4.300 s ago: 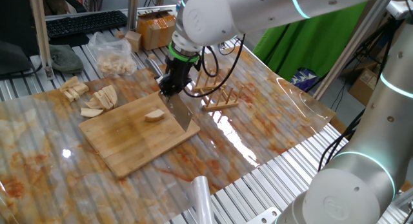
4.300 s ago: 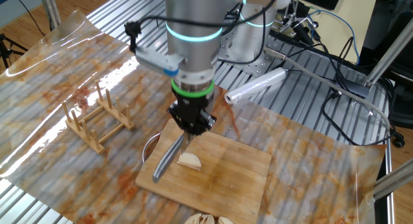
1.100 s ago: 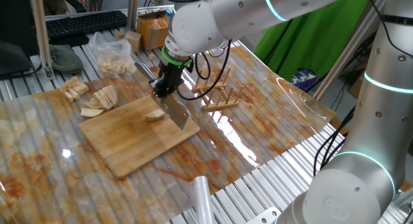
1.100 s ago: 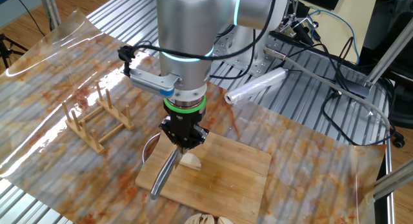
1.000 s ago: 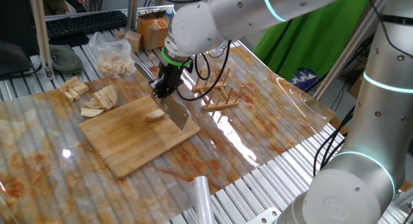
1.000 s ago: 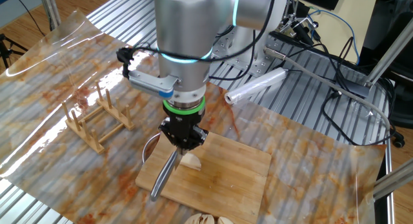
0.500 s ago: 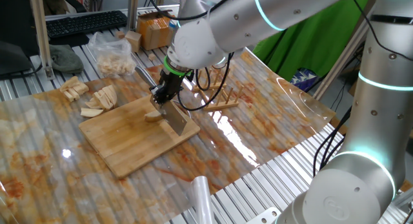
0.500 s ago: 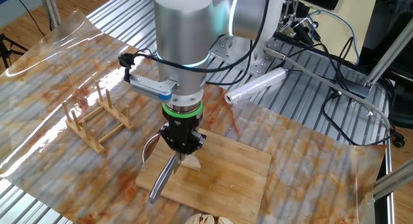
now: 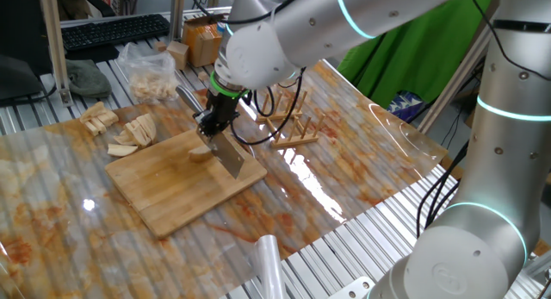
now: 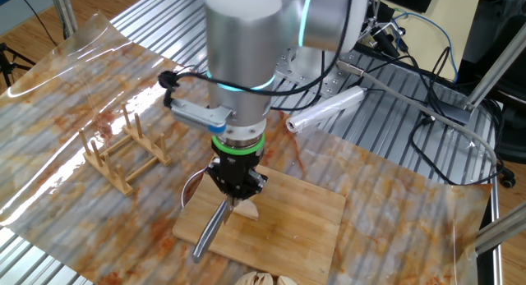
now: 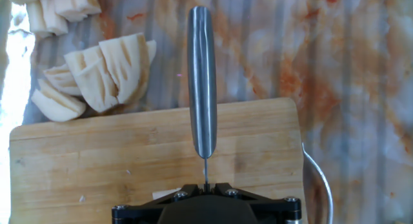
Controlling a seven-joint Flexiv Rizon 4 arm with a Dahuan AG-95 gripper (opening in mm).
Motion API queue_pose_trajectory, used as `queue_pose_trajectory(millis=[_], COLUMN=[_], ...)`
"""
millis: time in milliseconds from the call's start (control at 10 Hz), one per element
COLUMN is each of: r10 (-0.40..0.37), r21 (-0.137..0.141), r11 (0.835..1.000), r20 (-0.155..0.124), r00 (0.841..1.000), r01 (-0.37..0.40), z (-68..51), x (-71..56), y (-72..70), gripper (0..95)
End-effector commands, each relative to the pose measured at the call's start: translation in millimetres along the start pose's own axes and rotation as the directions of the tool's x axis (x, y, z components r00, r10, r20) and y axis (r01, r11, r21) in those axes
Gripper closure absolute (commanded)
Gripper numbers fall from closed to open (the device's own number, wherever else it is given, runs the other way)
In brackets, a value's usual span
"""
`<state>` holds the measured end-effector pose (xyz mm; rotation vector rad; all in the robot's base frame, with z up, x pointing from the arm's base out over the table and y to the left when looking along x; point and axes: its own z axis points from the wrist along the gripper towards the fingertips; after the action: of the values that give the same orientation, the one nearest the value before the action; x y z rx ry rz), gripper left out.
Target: Slice the lotus root
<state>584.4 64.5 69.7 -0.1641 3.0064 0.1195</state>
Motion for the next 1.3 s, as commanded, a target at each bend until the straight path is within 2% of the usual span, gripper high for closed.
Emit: queue_pose_trajectory(millis=[100, 200, 300, 800, 1000, 1100, 1300], r10=[0.013, 0.035, 0.067, 0.115, 0.120, 0.114, 0.101], r21=[0.029, 0.039, 0.029, 0.030, 0.027, 0.025, 0.023], r11=[0.999, 0.999, 0.997, 0.993, 0.993, 0.993, 0.995], r20=[-0.007, -0.010, -0.008, -0.014, -0.029, -0.028, -0.017], r00=[1.000, 0.999, 0.998, 0.993, 0.992, 0.993, 0.995], r01=[-0.013, -0.035, -0.067, -0.114, -0.119, -0.113, -0.101], z=[-7.2, -8.4, -9.1, -24.0, -30.3, -26.2, -3.0], x=[-0.9, -1.1, -0.7, -1.2, -1.2, -0.9, 1.6], y=[-1.8, -3.4, -4.4, -18.4, -19.3, -20.8, -23.7], gripper=[95.0, 95.0, 95.0, 95.0, 95.0, 95.0, 95.0])
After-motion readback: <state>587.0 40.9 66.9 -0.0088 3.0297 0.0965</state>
